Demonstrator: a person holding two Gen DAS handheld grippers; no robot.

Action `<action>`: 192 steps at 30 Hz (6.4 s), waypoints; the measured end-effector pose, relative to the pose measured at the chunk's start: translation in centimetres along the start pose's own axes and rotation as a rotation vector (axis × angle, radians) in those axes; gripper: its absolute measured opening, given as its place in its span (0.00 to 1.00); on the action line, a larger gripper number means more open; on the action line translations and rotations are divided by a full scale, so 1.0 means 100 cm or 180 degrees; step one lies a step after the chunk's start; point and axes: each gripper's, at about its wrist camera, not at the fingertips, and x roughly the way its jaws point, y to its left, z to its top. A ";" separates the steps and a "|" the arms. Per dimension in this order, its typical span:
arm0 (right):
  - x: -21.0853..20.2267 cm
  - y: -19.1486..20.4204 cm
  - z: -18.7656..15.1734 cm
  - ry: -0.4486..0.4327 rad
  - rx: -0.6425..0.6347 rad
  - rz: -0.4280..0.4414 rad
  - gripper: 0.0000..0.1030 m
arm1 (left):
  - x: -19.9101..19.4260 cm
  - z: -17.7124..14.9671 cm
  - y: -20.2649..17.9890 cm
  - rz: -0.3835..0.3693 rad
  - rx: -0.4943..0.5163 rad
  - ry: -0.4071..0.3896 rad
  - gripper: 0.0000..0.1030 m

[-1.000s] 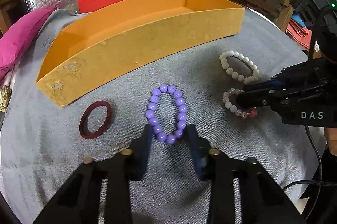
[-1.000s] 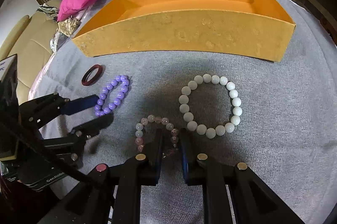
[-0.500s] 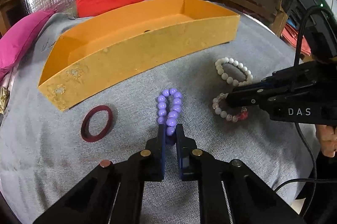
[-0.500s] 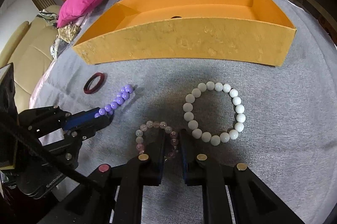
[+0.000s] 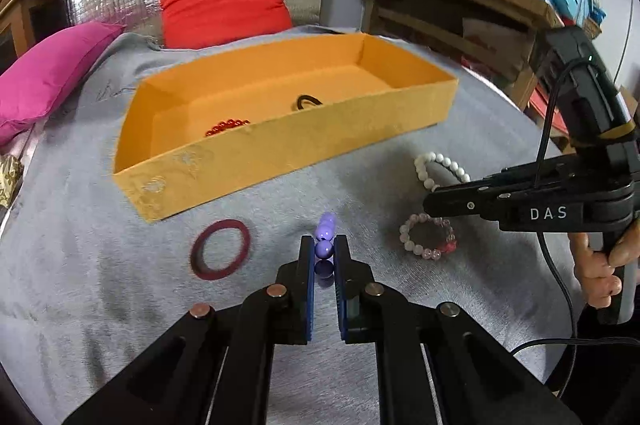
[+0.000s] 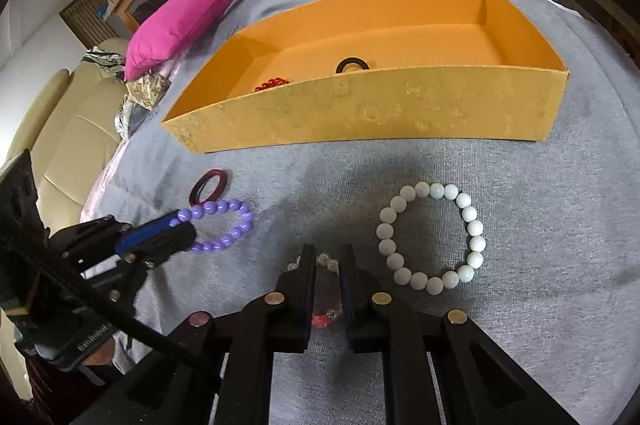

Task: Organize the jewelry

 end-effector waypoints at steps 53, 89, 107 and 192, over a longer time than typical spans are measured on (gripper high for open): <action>-0.050 0.007 0.005 -0.0828 -0.0137 0.0267 0.16 | -0.041 0.019 0.011 -0.0073 -0.0111 -0.0535 0.09; -0.051 0.015 0.071 -0.1478 0.0169 0.0274 0.16 | -0.048 0.068 0.055 0.1150 -0.0374 -0.0777 0.09; -0.013 -0.025 0.132 -0.1162 0.0434 -0.0129 0.16 | 0.026 0.114 0.088 0.1299 -0.0396 -0.0445 0.09; -0.065 0.000 0.047 -0.1059 0.0419 -0.0400 0.56 | -0.031 0.049 0.037 0.1689 -0.0458 -0.0312 0.68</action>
